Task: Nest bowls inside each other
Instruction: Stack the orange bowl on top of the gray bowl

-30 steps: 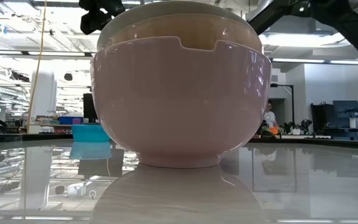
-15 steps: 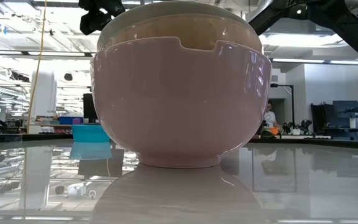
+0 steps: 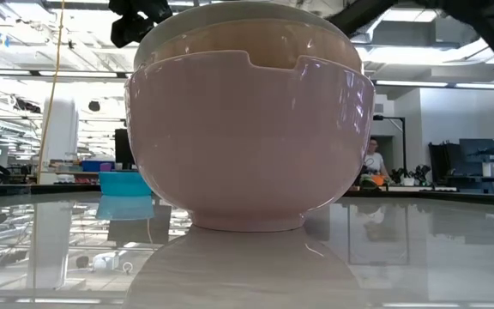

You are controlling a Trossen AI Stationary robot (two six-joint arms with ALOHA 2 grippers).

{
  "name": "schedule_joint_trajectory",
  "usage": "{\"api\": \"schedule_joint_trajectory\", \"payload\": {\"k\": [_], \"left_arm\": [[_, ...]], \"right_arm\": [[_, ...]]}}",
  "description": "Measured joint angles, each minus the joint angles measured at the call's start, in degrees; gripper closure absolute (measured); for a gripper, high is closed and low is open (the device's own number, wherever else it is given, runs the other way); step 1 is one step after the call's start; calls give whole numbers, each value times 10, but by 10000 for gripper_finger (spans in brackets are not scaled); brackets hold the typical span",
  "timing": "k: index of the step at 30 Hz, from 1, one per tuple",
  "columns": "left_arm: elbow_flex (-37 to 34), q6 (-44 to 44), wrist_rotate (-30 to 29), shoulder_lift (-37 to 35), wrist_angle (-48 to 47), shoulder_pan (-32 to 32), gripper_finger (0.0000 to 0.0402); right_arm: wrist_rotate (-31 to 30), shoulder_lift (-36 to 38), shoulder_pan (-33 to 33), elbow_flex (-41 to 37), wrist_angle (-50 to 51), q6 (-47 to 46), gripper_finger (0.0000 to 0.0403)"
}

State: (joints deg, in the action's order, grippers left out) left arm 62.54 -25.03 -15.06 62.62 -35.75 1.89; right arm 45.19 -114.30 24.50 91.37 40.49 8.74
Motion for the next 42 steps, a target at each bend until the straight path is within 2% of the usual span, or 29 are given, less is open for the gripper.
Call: {"api": "schedule_joint_trajectory", "payload": {"k": [8,15,20,23,32,36,42], "left_arm": [[0,16,-8,0,0,0,188],[0,20,-15,0,0,3,188],[0,20,-23,0,-11,9,188],[0,20,-23,0,-10,15,188],[0,20,-19,0,-10,29,188],[0,21,-19,0,-13,29,188],[0,20,-18,0,-14,29,188]], "right_arm": [[-2,80,-82,0,-6,-45,401],[-52,147,-174,2,-8,-100,402],[-96,169,-244,2,-26,-150,403],[-137,166,-287,2,-38,-169,403],[-319,111,-389,2,-15,-195,403],[-359,78,-420,3,-14,-209,403],[-362,34,-459,3,-46,-241,403]]}}
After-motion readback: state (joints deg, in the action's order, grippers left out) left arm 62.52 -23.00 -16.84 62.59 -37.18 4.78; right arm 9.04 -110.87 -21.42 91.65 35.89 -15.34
